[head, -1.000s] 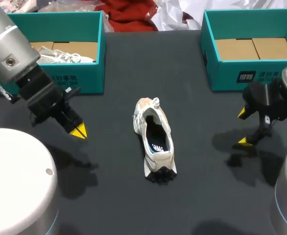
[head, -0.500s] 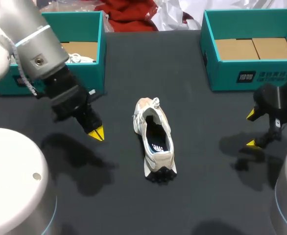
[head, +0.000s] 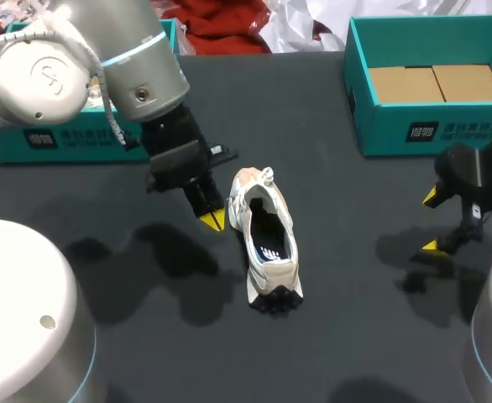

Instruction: Take the shoe out of the shoebox, open the shoe tongue, remove and reinsert the insole, then place the shoe into the shoebox

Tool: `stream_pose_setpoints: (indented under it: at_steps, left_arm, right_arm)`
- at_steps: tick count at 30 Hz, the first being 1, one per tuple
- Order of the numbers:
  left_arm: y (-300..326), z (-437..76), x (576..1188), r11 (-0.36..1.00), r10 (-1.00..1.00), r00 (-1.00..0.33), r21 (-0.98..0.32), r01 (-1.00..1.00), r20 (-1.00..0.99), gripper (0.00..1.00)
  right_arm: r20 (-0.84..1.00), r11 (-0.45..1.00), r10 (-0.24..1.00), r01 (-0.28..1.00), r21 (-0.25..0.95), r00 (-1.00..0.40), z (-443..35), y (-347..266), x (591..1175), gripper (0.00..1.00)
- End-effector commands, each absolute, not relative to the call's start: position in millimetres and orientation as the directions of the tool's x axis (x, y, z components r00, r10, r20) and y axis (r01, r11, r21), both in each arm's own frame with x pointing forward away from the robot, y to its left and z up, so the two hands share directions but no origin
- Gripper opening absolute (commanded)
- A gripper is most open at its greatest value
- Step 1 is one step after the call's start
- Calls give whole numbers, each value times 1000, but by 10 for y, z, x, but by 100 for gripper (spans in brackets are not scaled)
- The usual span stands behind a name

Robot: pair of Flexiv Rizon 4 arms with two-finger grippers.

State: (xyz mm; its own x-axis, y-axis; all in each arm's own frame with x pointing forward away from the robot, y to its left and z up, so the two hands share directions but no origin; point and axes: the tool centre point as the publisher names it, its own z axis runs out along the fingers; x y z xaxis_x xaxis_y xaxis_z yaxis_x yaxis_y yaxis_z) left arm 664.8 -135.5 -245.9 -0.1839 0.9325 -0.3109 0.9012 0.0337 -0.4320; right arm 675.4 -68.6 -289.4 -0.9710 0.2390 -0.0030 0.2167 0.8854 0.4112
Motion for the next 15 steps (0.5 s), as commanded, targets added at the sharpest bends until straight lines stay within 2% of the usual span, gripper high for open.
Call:
stream_pose_setpoints:
  at_steps: [1,6,15]
  left_arm:
    - [-1414,-2464,6695,32,956,-155,-437,899,-251,0]
    - [-1487,-2534,6726,20,961,-138,-437,899,-240,0]
    - [-1808,-2692,6823,4,975,-84,-360,933,-205,0]
  right_arm:
    - [-6,886,240,216,411,-971,-2897,-690,6735,100]
    - [-6,886,240,216,411,-971,-2897,-690,6735,100]
    - [-6,886,240,216,411,-971,-2897,-690,6735,100]
